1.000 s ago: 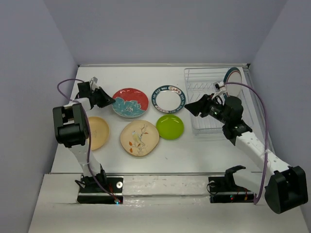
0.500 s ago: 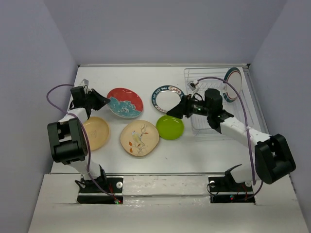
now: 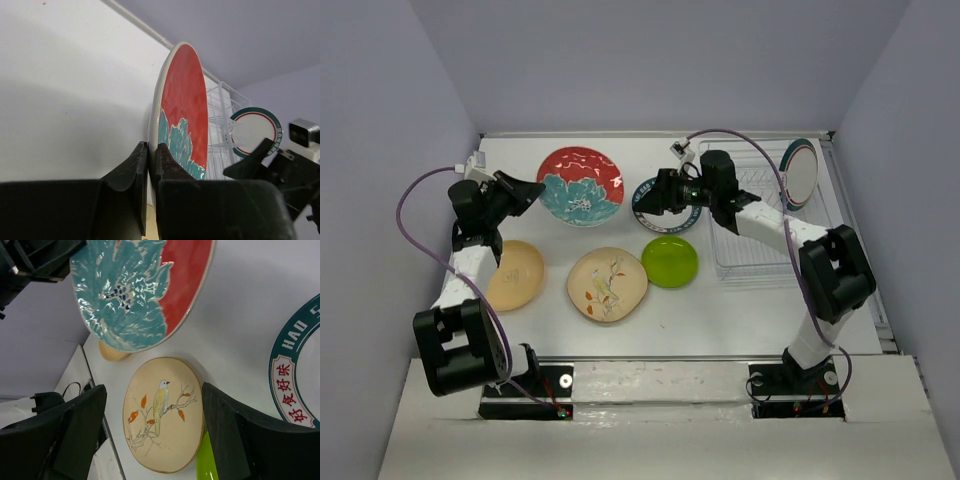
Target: Load the plates into the dish rack
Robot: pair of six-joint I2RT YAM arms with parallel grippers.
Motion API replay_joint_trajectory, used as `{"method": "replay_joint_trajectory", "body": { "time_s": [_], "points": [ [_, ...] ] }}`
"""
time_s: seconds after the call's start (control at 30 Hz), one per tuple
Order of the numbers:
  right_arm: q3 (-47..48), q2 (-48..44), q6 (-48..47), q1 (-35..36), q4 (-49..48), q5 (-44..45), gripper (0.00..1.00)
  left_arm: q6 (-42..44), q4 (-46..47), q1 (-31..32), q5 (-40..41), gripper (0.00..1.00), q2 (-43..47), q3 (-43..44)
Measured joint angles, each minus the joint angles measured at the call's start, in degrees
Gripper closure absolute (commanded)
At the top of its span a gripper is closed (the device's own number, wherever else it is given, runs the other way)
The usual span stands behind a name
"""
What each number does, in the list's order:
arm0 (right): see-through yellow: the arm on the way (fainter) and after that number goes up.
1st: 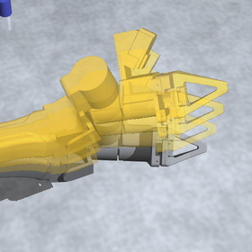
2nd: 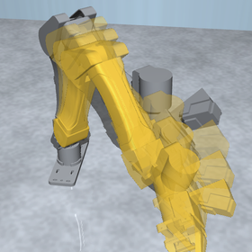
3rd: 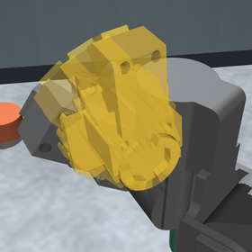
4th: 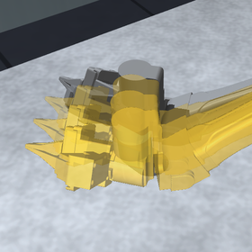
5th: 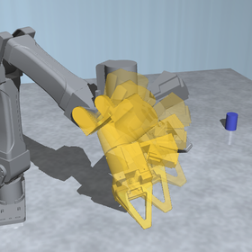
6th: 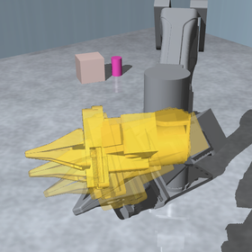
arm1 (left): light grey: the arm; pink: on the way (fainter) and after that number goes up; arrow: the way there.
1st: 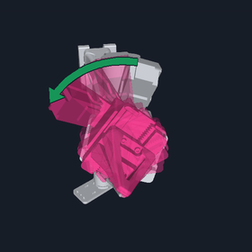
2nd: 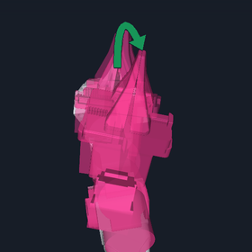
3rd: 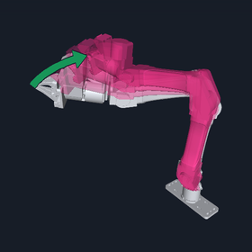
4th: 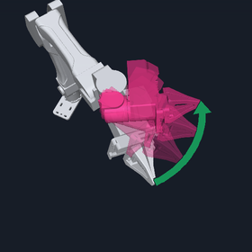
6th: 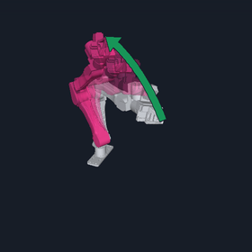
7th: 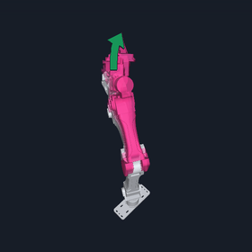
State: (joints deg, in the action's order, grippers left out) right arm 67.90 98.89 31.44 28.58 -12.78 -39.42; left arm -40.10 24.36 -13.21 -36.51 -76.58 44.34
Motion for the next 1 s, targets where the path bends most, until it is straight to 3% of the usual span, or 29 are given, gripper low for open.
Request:
{"method": "replay_joint_trajectory", "body": {
  "time_s": [0.43, 0.53, 0.57, 0.63, 0.67, 0.77, 0.8, 0.87, 0.9, 1.0],
  "points": [
    [11.15, 7.28, -1.18, 0.0, 3.89, -1.64, 0.18, -5.55, 6.49, 5.49, -6.43, 0.94, 11.39, -3.52],
    [11.67, 7.76, -1.27, 0.0, 3.78, -3.32, 0.38, -6.01, 6.93, 6.78, -7.21, 0.94, 11.85, -5.07],
    [11.67, 7.87, -1.07, -0.02, 3.52, -4.13, 0.62, -6.03, 7.06, 7.04, -7.39, 0.94, 11.96, -5.55],
    [11.58, 7.96, -0.04, -0.33, 2.1, -5.38, 0.88, -6.05, 7.1, 7.52, -7.82, 0.94, 12.37, -6.45],
    [10.82, 7.98, 1.14, -0.55, -0.37, -6.69, 0.93, -5.75, 7.08, 7.67, -7.78, 0.89, 12.79, -6.93],
    [7.3, 7.41, 7.85, -2.14, -7.15, -11.13, 0.93, -5.25, 7.56, 7.56, -8.41, 0.55, 14.43, -8.55],
    [6.34, 7.39, 8.63, -2.51, -9.07, -11.98, 0.93, -6.16, 7.87, 7.78, -8.9, 0.34, 15.04, -8.87],
    [4.26, 7.1, 10.45, -3.43, -11.96, -13.33, 0.93, -6.38, 8.52, 8.28, -9.77, 0.18, 16.0, -9.18],
    [2.82, 6.67, 11.1, -4.55, -12.31, -13.77, 0.93, -6.73, 9.35, 8.66, -10.29, 0.01, 16.7, -9.25],
    [-0.66, 5.29, 12.37, -9.16, -11.56, -13.38, 0.93, -6.03, 10.12, 8.68, -11.26, 0.01, 18.88, -9.29]
  ]
}}
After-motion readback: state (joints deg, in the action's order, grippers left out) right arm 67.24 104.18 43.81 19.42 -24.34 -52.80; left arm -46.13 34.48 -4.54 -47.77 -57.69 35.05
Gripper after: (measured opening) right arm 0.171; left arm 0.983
